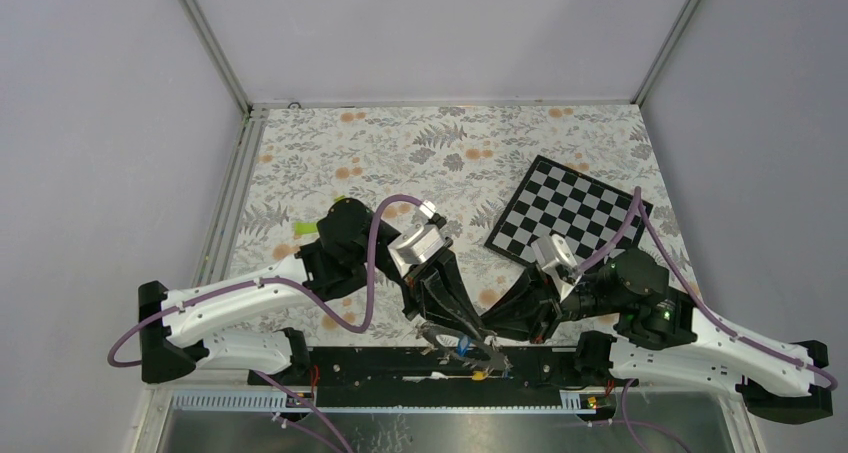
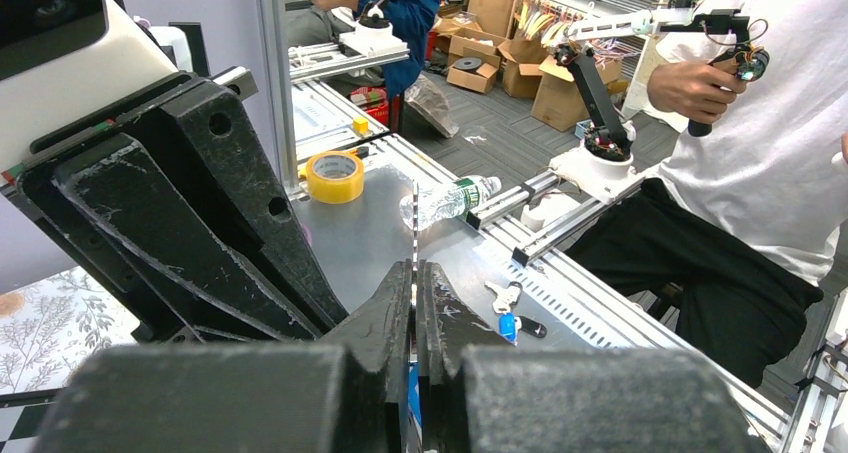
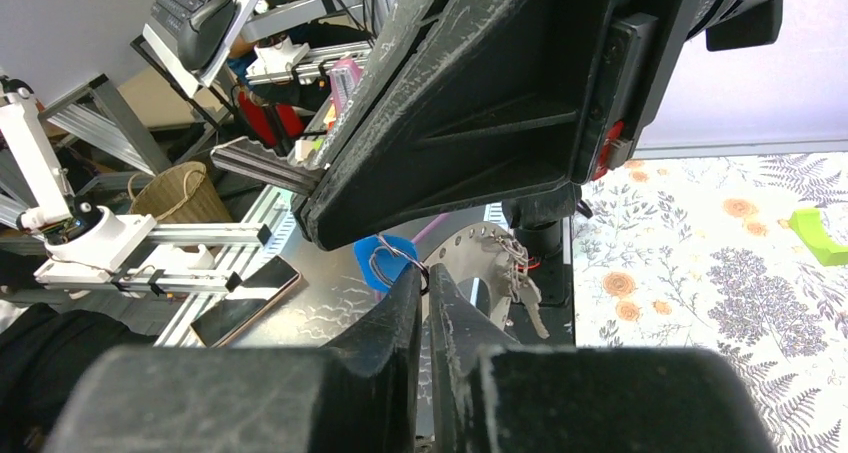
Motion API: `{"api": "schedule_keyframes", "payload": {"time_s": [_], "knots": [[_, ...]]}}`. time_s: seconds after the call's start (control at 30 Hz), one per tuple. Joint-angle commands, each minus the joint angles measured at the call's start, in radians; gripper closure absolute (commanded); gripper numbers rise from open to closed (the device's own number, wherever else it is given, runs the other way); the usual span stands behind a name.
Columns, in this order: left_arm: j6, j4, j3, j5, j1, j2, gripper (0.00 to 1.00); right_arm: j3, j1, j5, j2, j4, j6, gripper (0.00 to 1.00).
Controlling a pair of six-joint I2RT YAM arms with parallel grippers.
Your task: Remove the keys from the keyring
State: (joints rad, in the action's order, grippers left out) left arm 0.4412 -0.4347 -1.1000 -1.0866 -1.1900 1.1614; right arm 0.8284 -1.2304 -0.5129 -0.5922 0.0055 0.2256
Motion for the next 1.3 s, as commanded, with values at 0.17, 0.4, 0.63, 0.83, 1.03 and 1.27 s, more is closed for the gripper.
{"api": "schedule_keyframes", "payload": {"time_s": [0.17, 0.4, 0.63, 0.83, 1.03, 1.27], "knots": [[-0.035, -0.029, -0.035, 0.036, -0.002, -0.051, 0.97, -0.008, 0.002, 0.113, 0.057, 0.045, 0.018, 1.0], [-0.042, -0.021, -0.038, 0.04, -0.002, -0.049, 0.97, -0.012, 0.002, 0.182, 0.097, 0.085, 0.051, 1.0], [-0.048, -0.018, -0.033, 0.047, -0.002, -0.052, 0.97, -0.035, 0.002, 0.213, 0.134, 0.153, 0.088, 1.0], [-0.053, -0.016, -0.021, 0.054, -0.002, -0.06, 0.97, -0.037, 0.002, 0.217, 0.15, 0.211, 0.124, 1.0], [-0.053, -0.015, -0.017, 0.054, -0.002, -0.061, 0.98, -0.061, 0.002, 0.228, 0.177, 0.286, 0.162, 1.0], [-0.055, -0.016, -0.008, 0.061, -0.002, -0.063, 0.98, -0.069, 0.002, 0.224, 0.191, 0.34, 0.189, 1.0]]}}
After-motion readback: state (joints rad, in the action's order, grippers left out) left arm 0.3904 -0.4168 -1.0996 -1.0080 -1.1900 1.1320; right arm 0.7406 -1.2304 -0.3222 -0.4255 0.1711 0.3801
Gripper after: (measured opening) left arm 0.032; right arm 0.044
